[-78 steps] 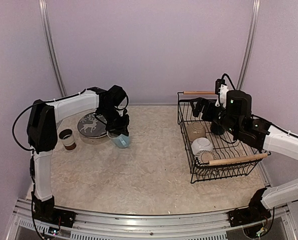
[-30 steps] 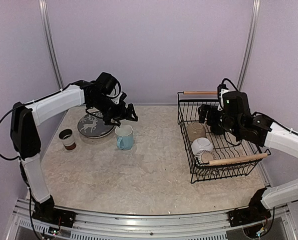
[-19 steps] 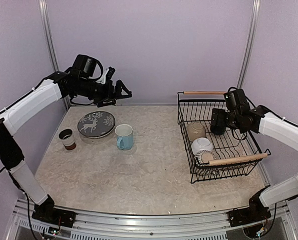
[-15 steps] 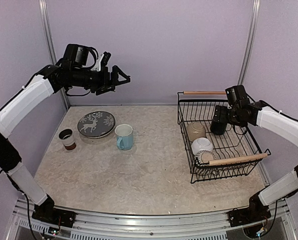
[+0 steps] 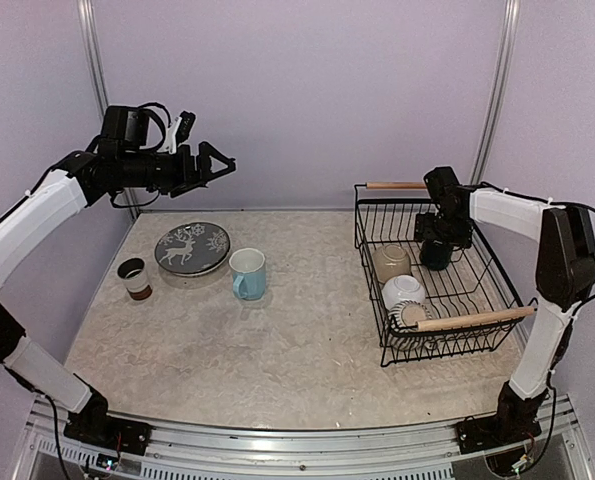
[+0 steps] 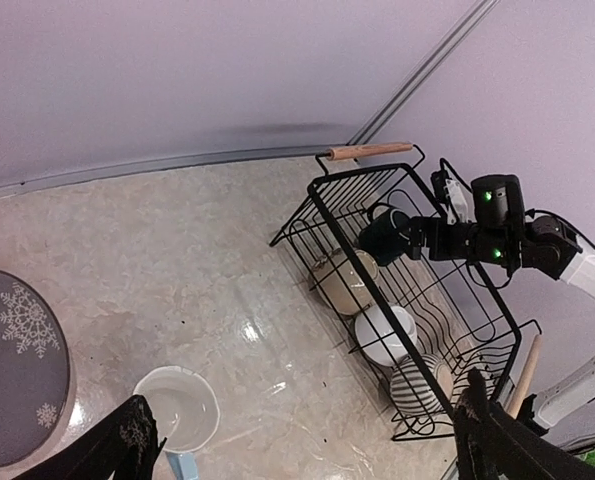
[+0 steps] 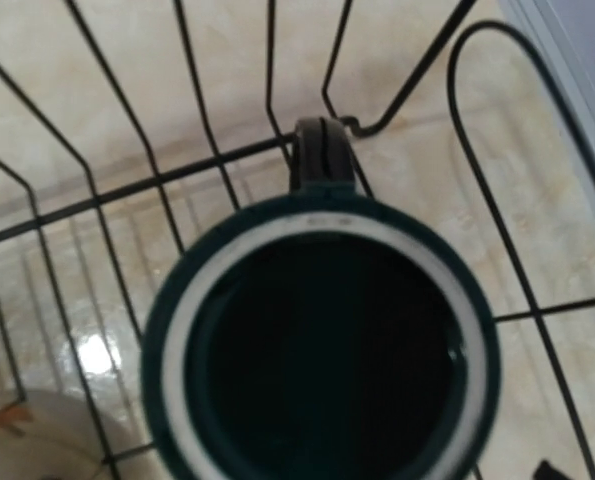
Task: Unload the mixed dishes from the dish rack
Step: Grab the cup from the dish rack.
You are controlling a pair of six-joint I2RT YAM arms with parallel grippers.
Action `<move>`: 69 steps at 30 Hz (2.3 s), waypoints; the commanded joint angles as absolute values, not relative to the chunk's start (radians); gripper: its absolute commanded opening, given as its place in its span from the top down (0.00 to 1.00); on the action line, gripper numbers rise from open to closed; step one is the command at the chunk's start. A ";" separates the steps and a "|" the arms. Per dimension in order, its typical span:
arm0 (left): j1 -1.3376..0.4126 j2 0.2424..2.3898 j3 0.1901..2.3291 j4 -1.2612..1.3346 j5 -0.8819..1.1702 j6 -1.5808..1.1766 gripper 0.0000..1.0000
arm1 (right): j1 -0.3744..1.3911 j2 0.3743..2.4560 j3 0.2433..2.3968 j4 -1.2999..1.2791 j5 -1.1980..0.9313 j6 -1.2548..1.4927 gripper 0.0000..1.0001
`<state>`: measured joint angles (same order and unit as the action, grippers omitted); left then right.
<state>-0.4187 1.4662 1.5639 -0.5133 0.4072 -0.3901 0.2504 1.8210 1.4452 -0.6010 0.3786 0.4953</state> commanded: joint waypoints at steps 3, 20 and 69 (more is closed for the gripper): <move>-0.382 1.430 1.534 -0.455 0.469 -0.390 0.01 | 0.214 1.889 1.524 -0.656 0.390 0.526 0.00; -0.368 1.447 1.526 -0.439 0.536 -0.422 0.01 | 0.173 2.011 1.563 -0.578 0.315 0.468 0.00; -0.332 1.561 1.528 -0.405 0.693 -0.532 0.01 | 0.161 1.449 1.008 0.057 -0.107 0.593 1.00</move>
